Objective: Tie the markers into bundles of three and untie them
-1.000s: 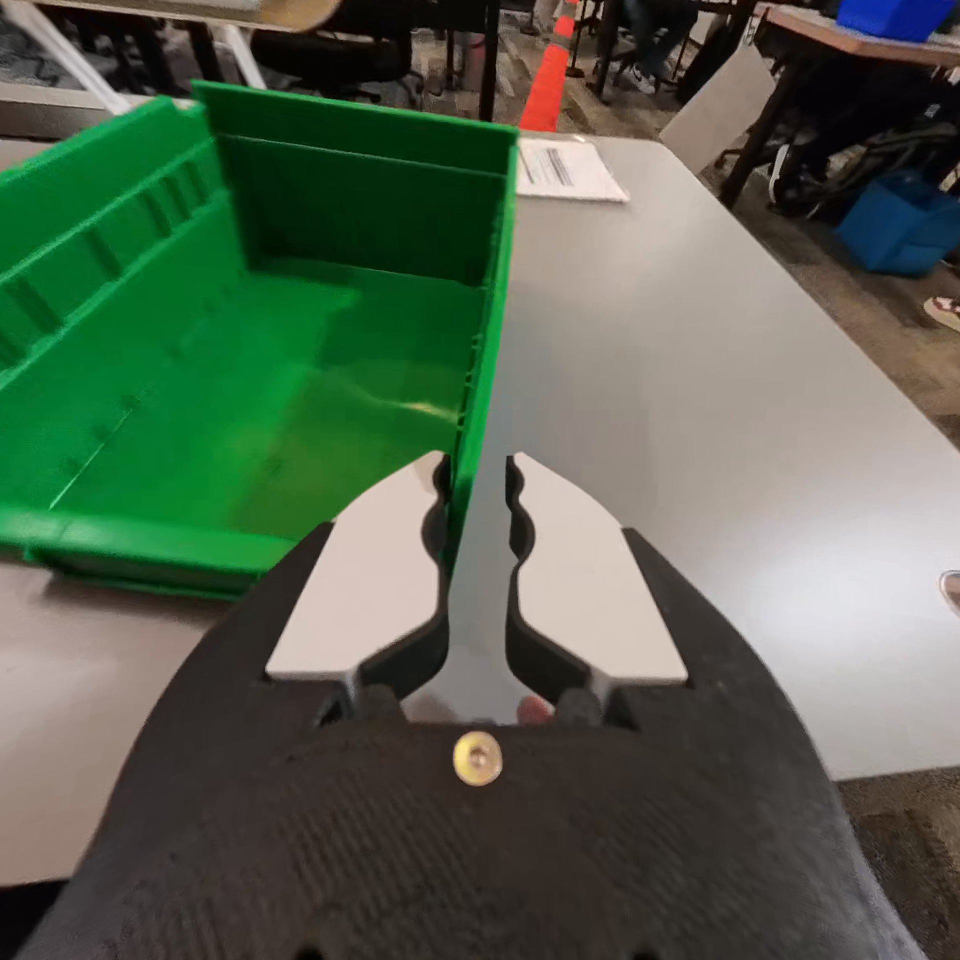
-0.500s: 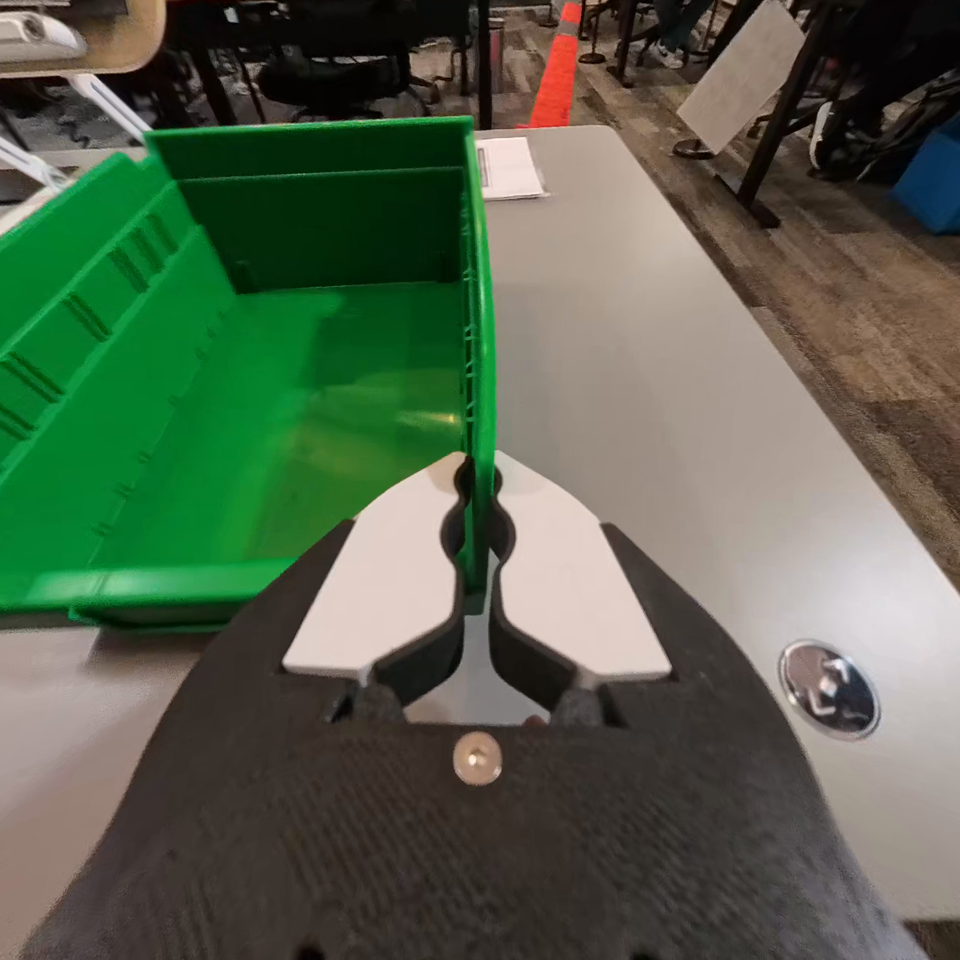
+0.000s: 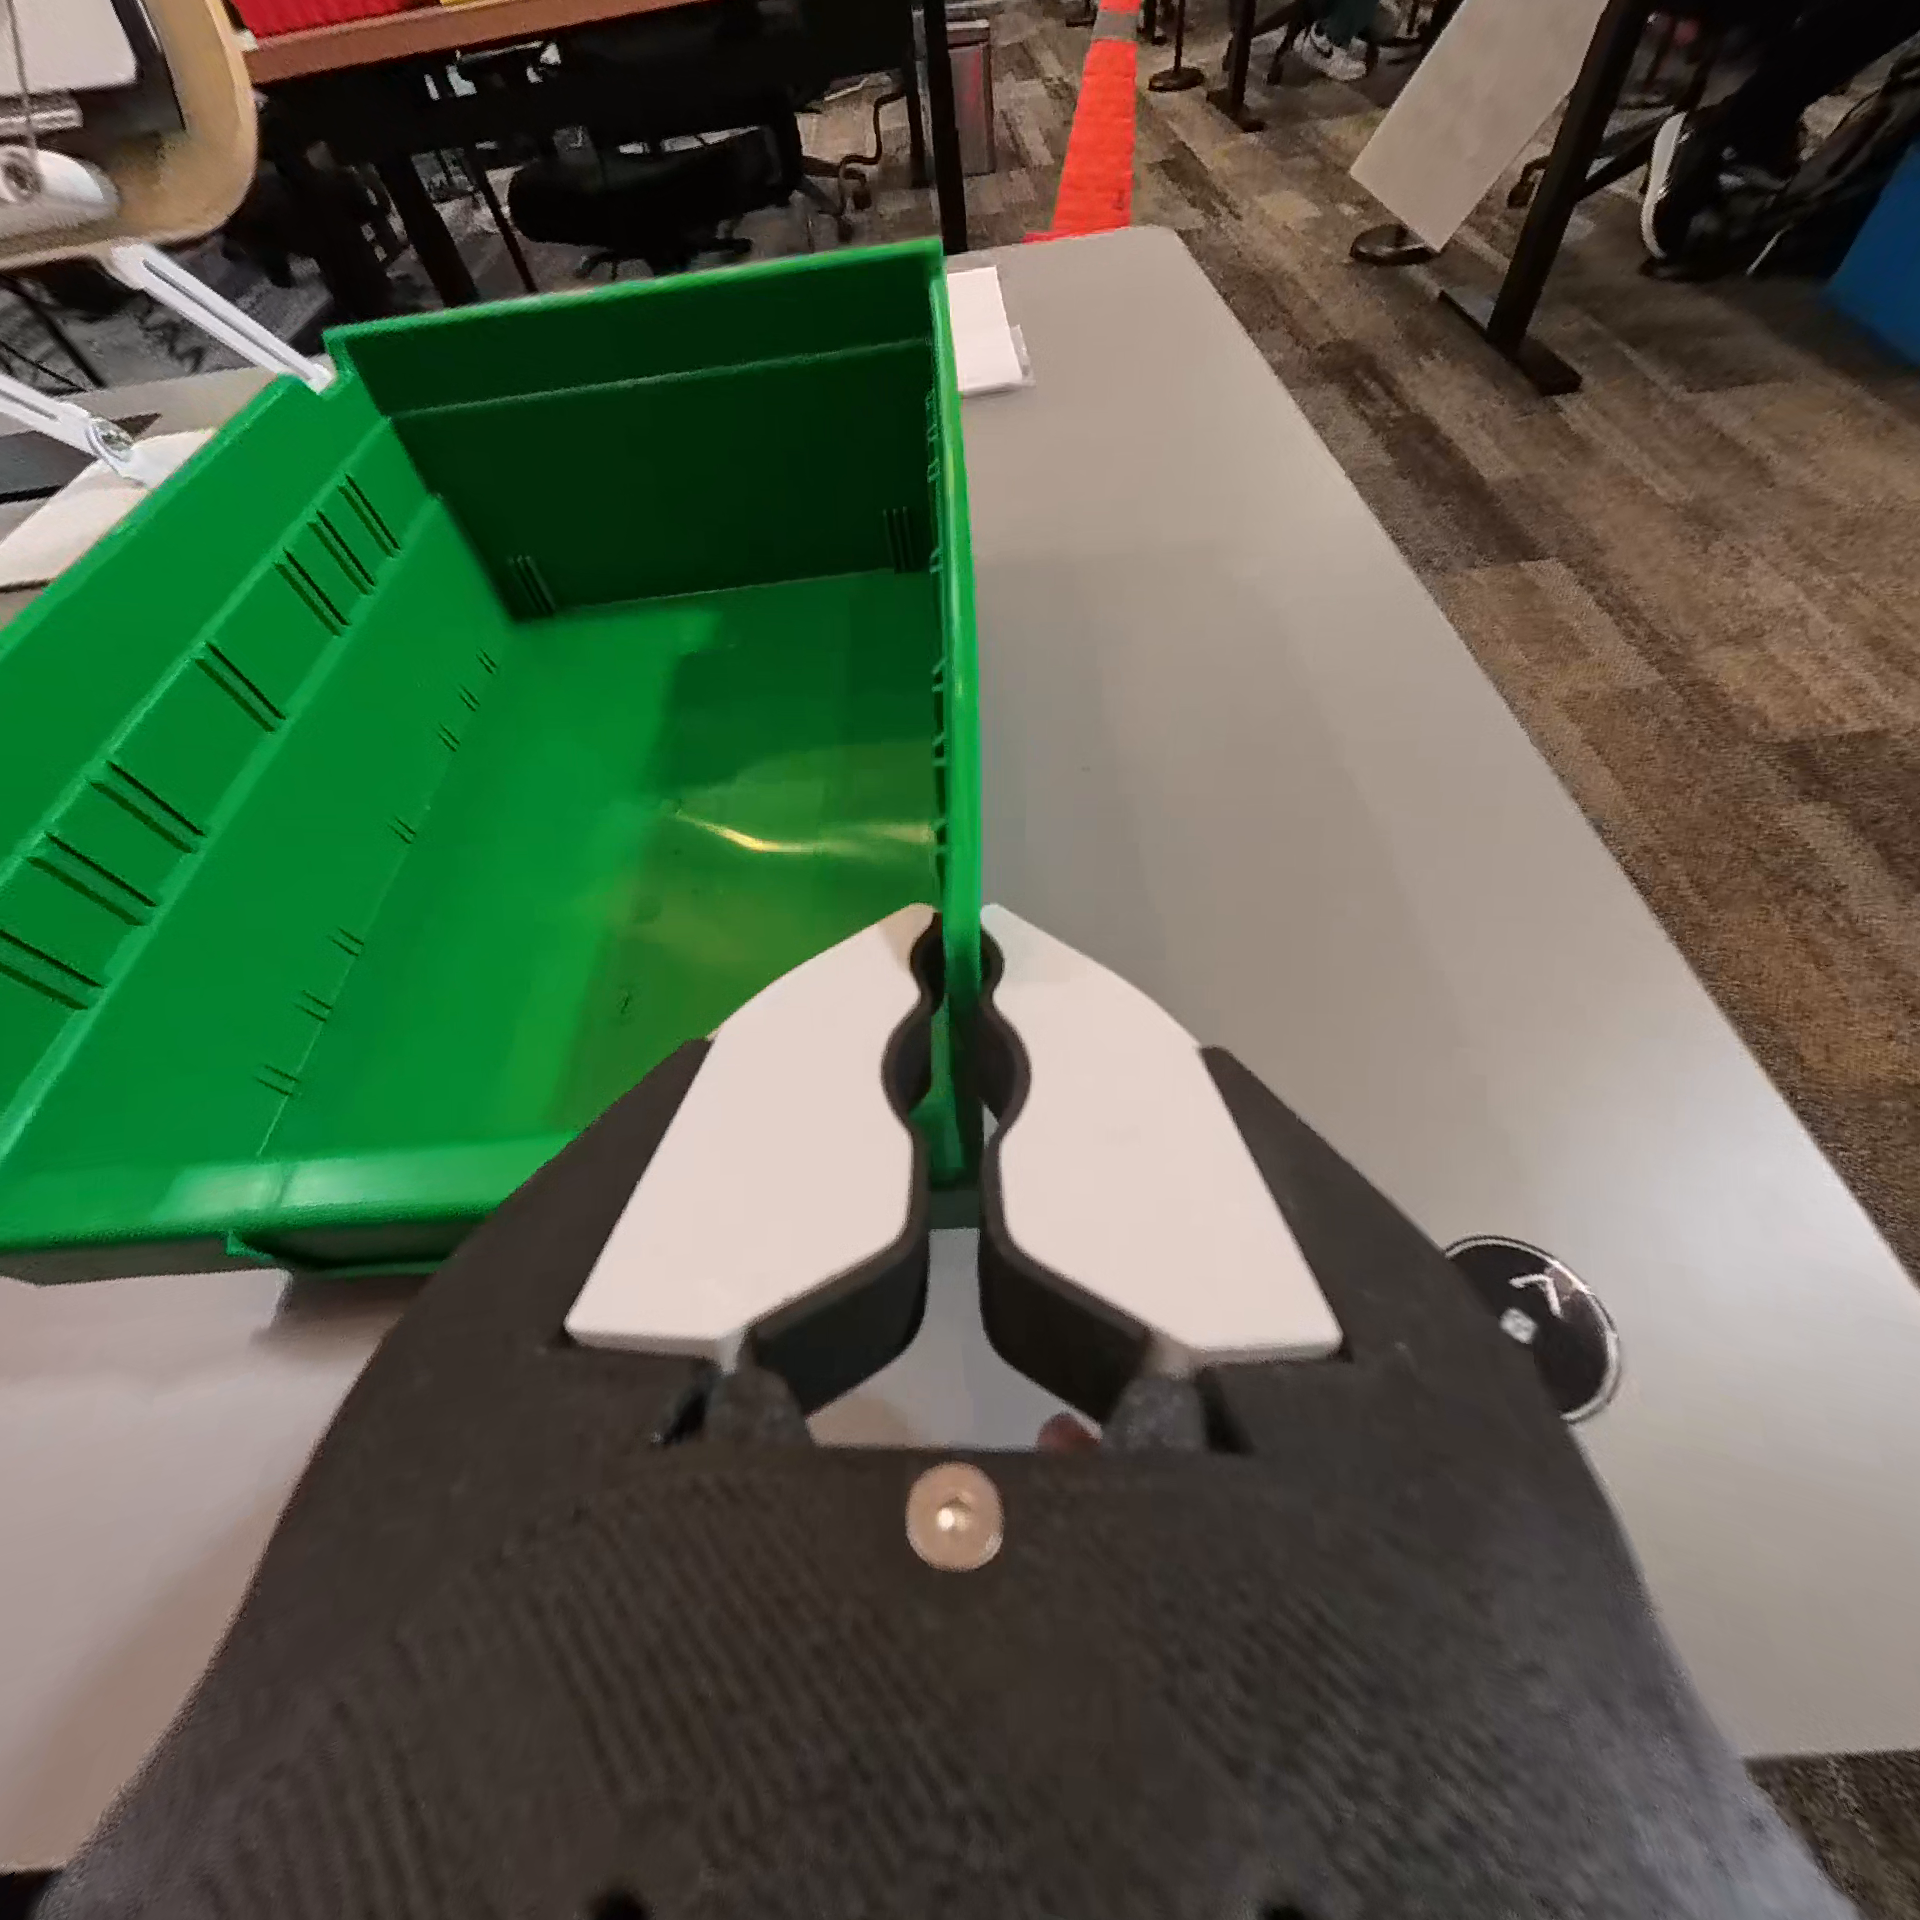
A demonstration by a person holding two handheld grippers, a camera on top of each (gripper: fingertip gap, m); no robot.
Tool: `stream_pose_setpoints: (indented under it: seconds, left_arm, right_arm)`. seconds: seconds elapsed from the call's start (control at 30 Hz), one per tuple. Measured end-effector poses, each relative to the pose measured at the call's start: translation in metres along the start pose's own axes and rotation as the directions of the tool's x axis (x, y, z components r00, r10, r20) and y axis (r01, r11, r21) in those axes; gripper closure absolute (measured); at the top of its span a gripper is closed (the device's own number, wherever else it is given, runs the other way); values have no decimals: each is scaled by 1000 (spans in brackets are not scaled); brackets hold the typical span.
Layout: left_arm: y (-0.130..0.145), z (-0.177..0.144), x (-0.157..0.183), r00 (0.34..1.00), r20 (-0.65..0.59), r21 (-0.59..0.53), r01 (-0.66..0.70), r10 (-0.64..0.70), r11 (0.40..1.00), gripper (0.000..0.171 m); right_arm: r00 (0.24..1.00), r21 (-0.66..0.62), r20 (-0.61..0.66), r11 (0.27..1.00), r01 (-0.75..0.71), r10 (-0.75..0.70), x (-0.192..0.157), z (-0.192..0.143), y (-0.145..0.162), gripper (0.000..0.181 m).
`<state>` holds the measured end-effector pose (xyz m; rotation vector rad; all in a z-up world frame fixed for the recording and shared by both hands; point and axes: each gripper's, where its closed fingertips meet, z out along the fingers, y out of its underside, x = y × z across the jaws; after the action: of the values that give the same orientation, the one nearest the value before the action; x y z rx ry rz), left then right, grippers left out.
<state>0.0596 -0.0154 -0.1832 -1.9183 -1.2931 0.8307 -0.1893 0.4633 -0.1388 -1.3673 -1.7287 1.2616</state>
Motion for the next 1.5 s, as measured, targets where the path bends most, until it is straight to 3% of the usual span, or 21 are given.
stream_pose_setpoints:
  seconds: [0.13, 0.2, 0.3, 0.43, 0.5, 0.63, 0.77, 0.9, 1.07, 1.3, 1.5]
  left_arm:
    - [-2, 0, 0, 1000, -3, 10, 11, -11, 1000, 121]
    - [-19, -6, 0, 999, -12, 107, 43, -42, 993, 120]
    - [-61, -35, -7, 991, -31, 360, 133, -130, 923, 117]
    - [-76, -77, -67, 941, 234, 544, 80, -243, 835, 117]
    - [-70, -87, -93, 905, 321, 547, 65, -280, 835, 118]
    - [-31, -49, -108, 903, 257, 367, 238, -344, 899, 107]
    - [-24, -22, -115, 908, 194, 320, 300, -372, 899, 114]
    - [-23, -15, -114, 906, 160, 299, 333, -391, 894, 125]
    - [-23, -18, -118, 900, 171, 319, 334, -400, 887, 146]
    - [-28, -27, -121, 899, 205, 345, 304, -387, 888, 139]
    - [-30, -37, -128, 876, 199, 393, 340, -440, 854, 138]
  right_arm:
    - [998, 120, -66, 993, 15, -7, -3, -22, -34, 161]
    - [999, 222, -40, 975, 6, 3, -21, -38, -59, 158]
    - [999, 382, 43, 924, -13, -3, -68, -63, -94, 154]
    - [977, 509, 195, 860, -21, -91, -169, -80, -113, 153]
    - [950, 518, 274, 855, -12, -153, -228, -79, -105, 154]
    - [851, 409, 490, 912, -33, -189, -333, -70, -56, 157]
    - [761, 256, 630, 967, -13, -157, -387, -63, -3, 156]
    - [753, 221, 633, 974, 47, -180, -394, -55, 16, 157]
    - [753, 133, 658, 987, -89, -21, -379, -49, 14, 158]
    - [695, -36, 684, 961, -274, 224, -363, -36, 19, 156]
    - [698, -25, 688, 969, -247, 196, -363, -37, 18, 155]
